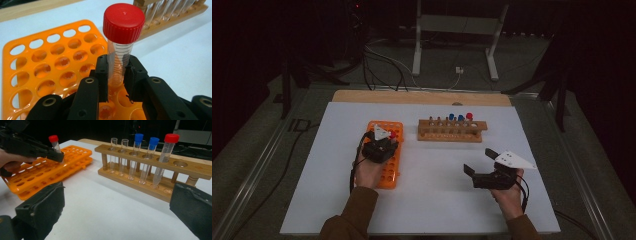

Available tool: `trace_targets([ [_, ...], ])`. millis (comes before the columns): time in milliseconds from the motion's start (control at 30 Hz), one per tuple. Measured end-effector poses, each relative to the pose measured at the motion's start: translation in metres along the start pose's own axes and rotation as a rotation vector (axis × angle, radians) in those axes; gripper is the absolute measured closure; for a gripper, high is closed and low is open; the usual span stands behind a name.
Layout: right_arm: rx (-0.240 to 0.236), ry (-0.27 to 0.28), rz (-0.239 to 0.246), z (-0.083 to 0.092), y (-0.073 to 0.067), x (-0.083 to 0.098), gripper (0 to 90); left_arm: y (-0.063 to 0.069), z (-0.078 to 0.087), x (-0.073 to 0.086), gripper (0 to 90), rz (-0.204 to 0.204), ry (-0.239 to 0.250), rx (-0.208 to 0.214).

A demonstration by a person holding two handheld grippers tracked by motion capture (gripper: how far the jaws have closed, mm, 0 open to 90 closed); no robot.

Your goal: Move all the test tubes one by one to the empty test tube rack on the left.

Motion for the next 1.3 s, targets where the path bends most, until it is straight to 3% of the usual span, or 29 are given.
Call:
trace_targets([
  [167, -0.001, -0.003, 0.0, 0.0, 0.0, 0.0, 0.0, 0.0, 0.0, 0.001, 74.7, 0.012, -0.012, 0.009],
  [267, -0.003, -0.002, 0.0, 0.0, 0.0, 0.0, 0.0, 0.0, 0.002, 0.001, 68.3, 0.031, 0.0, 0.013],
  [500, -0.001, 0.001, -0.006, 0.001, 0.002, 0.0, 0.0, 0.004, 0.024, -0.009, 51.2, 0.072, 0.106, 0.062],
  [667, -0.002, -0.001, -0.009, 0.0, 0.001, 0.0, 0.0, 0.002, 0.041, -0.017, 44.7, 0.159, 0.195, 0.101],
  [867, 0.003, 0.0, -0.013, 0.001, 0.002, 0.0, 0.0, 0.0, 0.058, -0.02, 28.3, 0.197, 0.279, 0.098],
  [1067, 0.004, -0.001, -0.012, 0.0, 0.002, 0.0, 0.0, -0.001, 0.073, -0.018, 14.5, 0.2, 0.342, 0.064],
  [1300, 0.012, -0.013, 0.004, -0.003, 0.002, -0.006, 0.0, 0.0, 0.084, -0.011, 1.5, 0.186, 0.376, 0.04],
])
Point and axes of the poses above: each handheld gripper's, and its own axes: z roughly backward along the jaws, x roughly out of its underside, y roughly to its right, the point moved 10 cm from there along -z, roughly forward along the jaws, and after that the axes turned 10 degrees about y, right-handed, at the moved point
